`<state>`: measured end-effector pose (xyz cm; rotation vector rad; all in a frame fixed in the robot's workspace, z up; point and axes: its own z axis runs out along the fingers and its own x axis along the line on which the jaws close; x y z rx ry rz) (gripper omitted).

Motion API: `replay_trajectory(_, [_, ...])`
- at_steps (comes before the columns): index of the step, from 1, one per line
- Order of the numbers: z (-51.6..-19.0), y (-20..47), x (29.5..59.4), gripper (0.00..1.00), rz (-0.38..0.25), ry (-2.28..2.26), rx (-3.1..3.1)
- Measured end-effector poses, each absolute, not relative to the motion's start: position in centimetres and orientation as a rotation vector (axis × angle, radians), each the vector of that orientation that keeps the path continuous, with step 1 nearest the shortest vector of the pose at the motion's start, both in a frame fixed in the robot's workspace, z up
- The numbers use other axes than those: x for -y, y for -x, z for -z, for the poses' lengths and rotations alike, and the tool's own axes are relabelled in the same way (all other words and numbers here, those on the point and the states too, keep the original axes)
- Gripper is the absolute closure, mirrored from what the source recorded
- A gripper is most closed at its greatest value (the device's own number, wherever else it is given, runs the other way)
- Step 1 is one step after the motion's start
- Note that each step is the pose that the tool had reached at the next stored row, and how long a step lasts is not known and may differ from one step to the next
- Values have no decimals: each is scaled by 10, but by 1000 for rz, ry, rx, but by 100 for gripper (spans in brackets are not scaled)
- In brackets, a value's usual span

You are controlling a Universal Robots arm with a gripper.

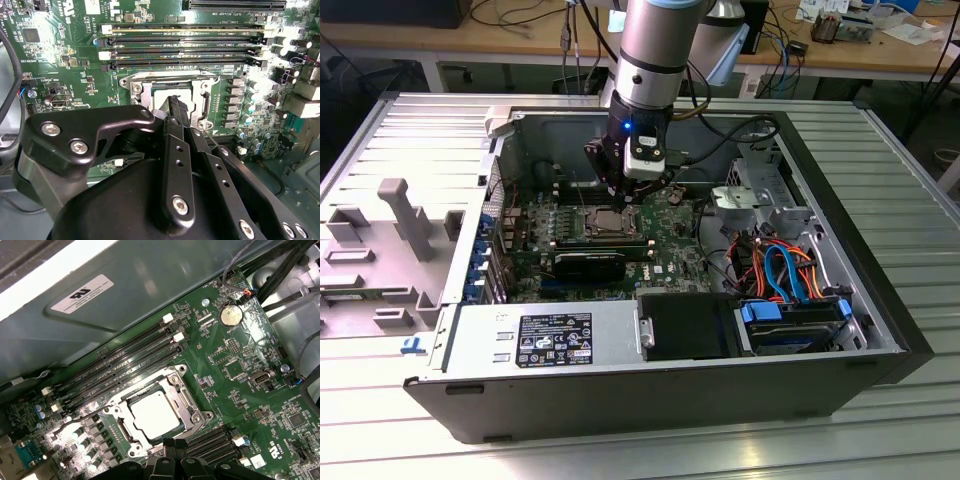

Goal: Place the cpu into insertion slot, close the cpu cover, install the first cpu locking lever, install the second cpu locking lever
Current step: 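Install the first cpu locking lever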

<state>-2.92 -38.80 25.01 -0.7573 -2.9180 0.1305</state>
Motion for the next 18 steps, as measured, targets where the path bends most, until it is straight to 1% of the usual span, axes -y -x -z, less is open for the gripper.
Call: replay_trajectory(18, [-250, 29, 388, 89, -131, 742, 2922])
